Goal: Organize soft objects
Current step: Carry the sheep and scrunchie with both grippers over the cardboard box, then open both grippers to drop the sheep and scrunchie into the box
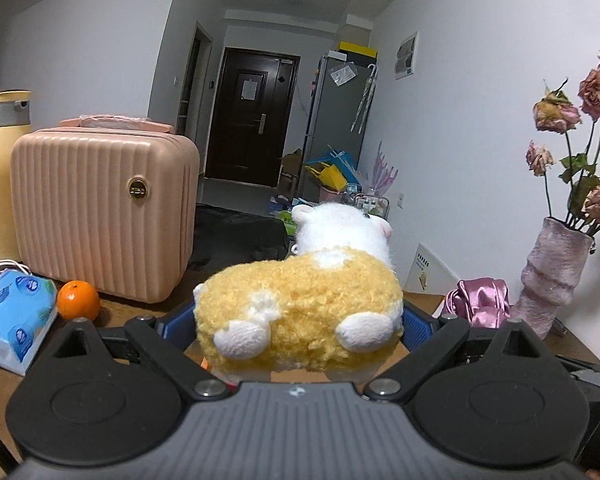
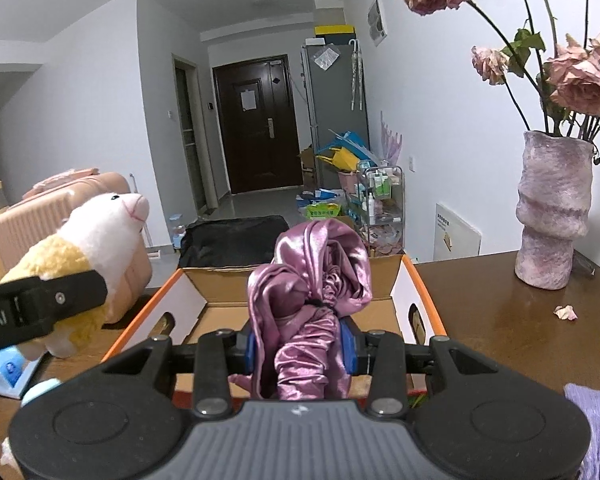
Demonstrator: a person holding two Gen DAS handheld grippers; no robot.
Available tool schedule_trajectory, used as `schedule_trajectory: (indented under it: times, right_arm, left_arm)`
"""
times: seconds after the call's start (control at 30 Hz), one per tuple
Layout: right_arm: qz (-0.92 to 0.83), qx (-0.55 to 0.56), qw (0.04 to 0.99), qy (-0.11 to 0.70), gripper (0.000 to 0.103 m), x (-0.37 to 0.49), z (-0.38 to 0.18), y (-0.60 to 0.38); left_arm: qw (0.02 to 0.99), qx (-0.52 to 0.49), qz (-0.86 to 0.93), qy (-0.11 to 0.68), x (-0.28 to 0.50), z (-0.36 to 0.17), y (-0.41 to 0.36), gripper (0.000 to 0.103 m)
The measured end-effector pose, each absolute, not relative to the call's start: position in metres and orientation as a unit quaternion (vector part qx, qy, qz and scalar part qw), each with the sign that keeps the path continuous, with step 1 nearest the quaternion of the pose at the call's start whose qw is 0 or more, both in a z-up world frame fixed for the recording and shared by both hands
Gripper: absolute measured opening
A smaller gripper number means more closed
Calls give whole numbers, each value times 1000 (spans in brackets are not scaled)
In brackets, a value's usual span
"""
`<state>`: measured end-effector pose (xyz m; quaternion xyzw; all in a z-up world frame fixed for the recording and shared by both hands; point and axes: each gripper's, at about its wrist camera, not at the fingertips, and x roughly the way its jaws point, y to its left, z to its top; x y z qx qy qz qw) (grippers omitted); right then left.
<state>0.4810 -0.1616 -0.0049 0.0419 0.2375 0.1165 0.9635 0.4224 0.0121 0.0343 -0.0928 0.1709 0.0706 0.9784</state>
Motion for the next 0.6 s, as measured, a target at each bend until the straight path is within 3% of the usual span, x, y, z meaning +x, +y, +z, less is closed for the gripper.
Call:
schedule_trajectory:
  times: [0.6]
  right_arm:
    - [84,19,954,288,38,548,-27,-146]
  left_arm:
    - [971,-57,98,209,495,13,10,98]
